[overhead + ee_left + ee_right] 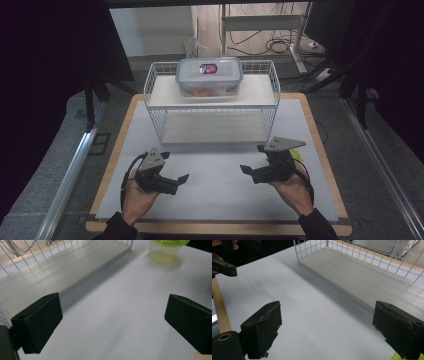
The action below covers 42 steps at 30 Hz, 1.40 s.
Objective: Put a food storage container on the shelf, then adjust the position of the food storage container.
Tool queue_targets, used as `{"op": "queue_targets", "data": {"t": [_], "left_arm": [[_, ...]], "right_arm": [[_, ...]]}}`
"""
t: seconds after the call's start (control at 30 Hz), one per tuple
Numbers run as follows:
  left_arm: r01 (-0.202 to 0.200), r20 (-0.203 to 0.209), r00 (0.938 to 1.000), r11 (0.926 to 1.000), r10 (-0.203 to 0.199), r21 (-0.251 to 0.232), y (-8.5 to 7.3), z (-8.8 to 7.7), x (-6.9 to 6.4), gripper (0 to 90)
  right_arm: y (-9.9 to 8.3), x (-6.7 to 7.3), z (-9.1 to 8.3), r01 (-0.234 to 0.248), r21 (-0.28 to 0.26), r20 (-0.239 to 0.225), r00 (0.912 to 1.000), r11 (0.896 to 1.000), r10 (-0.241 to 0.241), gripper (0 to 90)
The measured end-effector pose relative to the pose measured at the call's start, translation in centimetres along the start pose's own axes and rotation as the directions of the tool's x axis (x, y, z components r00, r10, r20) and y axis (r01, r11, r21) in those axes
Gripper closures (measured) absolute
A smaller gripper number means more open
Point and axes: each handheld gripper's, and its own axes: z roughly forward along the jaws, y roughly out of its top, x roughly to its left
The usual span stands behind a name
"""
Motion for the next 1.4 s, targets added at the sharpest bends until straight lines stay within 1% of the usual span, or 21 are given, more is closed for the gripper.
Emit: {"op": "queue_targets", "data": {"t": [0.1, 0.2, 0.27, 0.3, 0.33, 0.43, 0.53, 0.6, 0.7, 0.77, 0.8, 0.87, 0.93, 1.03, 1.1, 1.13, 1.17, 1.23, 1.3, 1.33, 1.4], "left_arm": [[0.012, 0.016, 0.9998, 0.9997, -0.012, -0.019, -1.3, 0.2, -0.5, 0.5], [0.006, -0.005, 1.0, 1.0, -0.006, -0.007, -2.4, 0.4, -1.1, 0.4], [-0.006, -0.021, 0.9998, 1.0, 0.006, 0.007, -2.9, 0.5, -1.3, 0.5], [-0.015, -0.027, 0.9995, 0.9997, 0.015, 0.018, -3.1, 0.6, -1.4, 0.5], [-0.02, -0.034, 0.9992, 0.9995, 0.02, 0.025, -3.2, 0.6, -1.5, 0.5], [-0.026, -0.048, 0.9985, 0.9995, 0.027, 0.017, -3.3, 0.5, -1.6, 0.5], [-0.022, -0.059, 0.998, 0.9997, 0.022, 0.0, -3.4, 0.4, -1.6, 0.7], [-0.021, -0.062, 0.9979, 0.9998, 0.021, -0.003, -3.5, 0.3, -1.5, 0.8], [-0.012, -0.068, 0.9976, 0.9999, 0.012, -0.004, -3.7, 0.3, -1.3, 1.8], [-0.014, -0.071, 0.9974, 0.9999, 0.014, -0.001, -3.7, 0.3, -1.2, 2.4], [-0.011, -0.078, 0.9969, 0.9999, 0.012, 0.001, -3.9, 0.4, -1.1, 2.3], [-0.004, -0.085, 0.9964, 1.0, 0.004, -0.001, -3.9, 0.4, -1.0, 1.8], [0.004, -0.082, 0.9967, 1.0, -0.005, -0.006, -3.9, 0.4, -0.9, 1.8], [0.005, -0.079, 0.9969, 1.0, -0.006, -0.002, -3.9, 0.4, -1.0, 1.8], [0.001, -0.072, 0.9974, 1.0, -0.001, 0.0, -3.9, 0.5, -1.1, 1.9], [-0.001, -0.069, 0.9976, 1.0, 0.0, -0.003, -3.9, 0.5, -1.1, 1.9], [-0.001, -0.065, 0.9979, 1.0, 0.0, -0.005, -3.9, 0.5, -1.1, 1.9], [0.004, -0.062, 0.9981, 1.0, -0.004, -0.005, -3.8, 0.4, -1.1, 2.1], [0.009, -0.059, 0.9982, 0.9999, -0.01, -0.005, -3.9, 0.4, -1.0, 2.2], [0.012, -0.058, 0.9983, 0.9999, -0.012, -0.004, -3.9, 0.4, -1.0, 2.2], [0.011, -0.059, 0.9982, 0.9999, -0.011, -0.001, -3.9, 0.5, -1.0, 2.2]], "right_arm": [[-1.2, 0.4, 0.0, 0.01, 0.001, 0.007, 0.9999, 1.0, -0.01, 7.9], [-2.5, 0.8, 0.1, 0.034, 0.031, 0.023, 0.9991, 0.999, -0.035, 8.0], [-3.3, 0.8, 0.3, 0.051, 0.062, 0.034, 0.998, 0.997, -0.053, 8.3], [-3.7, 0.8, 0.4, 0.051, 0.076, 0.039, 0.9978, 0.996, -0.054, 8.2], [-4.0, 0.8, 0.5, 0.047, 0.084, 0.041, 0.9979, 0.995, -0.05, 8.3], [-4.3, 0.4, 0.4, 0.03, 0.09, 0.052, 0.998, 0.995, -0.035, 8.3], [-4.2, 0.2, 0.4, -0.001, 0.095, 0.056, 0.9984, 0.995, -0.005, 5.8], [-4.1, 0.1, 0.5, -0.016, 0.114, 0.046, 0.9989, 0.993, 0.011, 2.3], [-4.1, -0.1, 0.5, -0.036, 0.113, 0.054, 0.9981, 0.993, 0.03, 1.5], [-4.1, -0.2, 0.5, -0.041, 0.118, 0.06, 0.9976, 0.992, 0.034, 1.8], [-3.9, -0.4, 0.4, -0.042, 0.121, 0.078, 0.9964, 0.992, 0.033, 8.5], [-3.7, -0.8, -0.1, -0.053, 0.108, 0.088, 0.9952, 0.993, 0.044, 19.2], [-3.5, -1.4, -0.7, -0.062, 0.093, 0.112, 0.9924, 0.994, 0.052, 32.2], [-3.2, -2.7, -1.8, -0.082, 0.1, 0.168, 0.9837, 0.992, 0.064, 49.5], [-3.4, -3.8, -2.4, -0.111, 0.084, 0.181, 0.9789, 0.99, 0.094, 60.5], [-3.5, -4.4, -2.7, -0.122, 0.083, 0.188, 0.9766, 0.989, 0.105, 64.8], [-3.6, -4.9, -2.9, -0.128, 0.082, 0.204, 0.973, 0.988, 0.109, 69.8], [-3.9, -5.9, -3.4, -0.135, 0.073, 0.23, 0.9665, 0.988, 0.115, 77.6], [-4.1, -6.7, -3.8, -0.152, 0.059, 0.247, 0.9597, 0.987, 0.133, 84.4], [-4.1, -7.2, -4.0, -0.156, 0.057, 0.254, 0.9575, 0.986, 0.136, 86.9], [-4.2, -8.0, -4.3, -0.174, 0.05, 0.28, 0.9477, 0.983, 0.154, 89.2]]}}
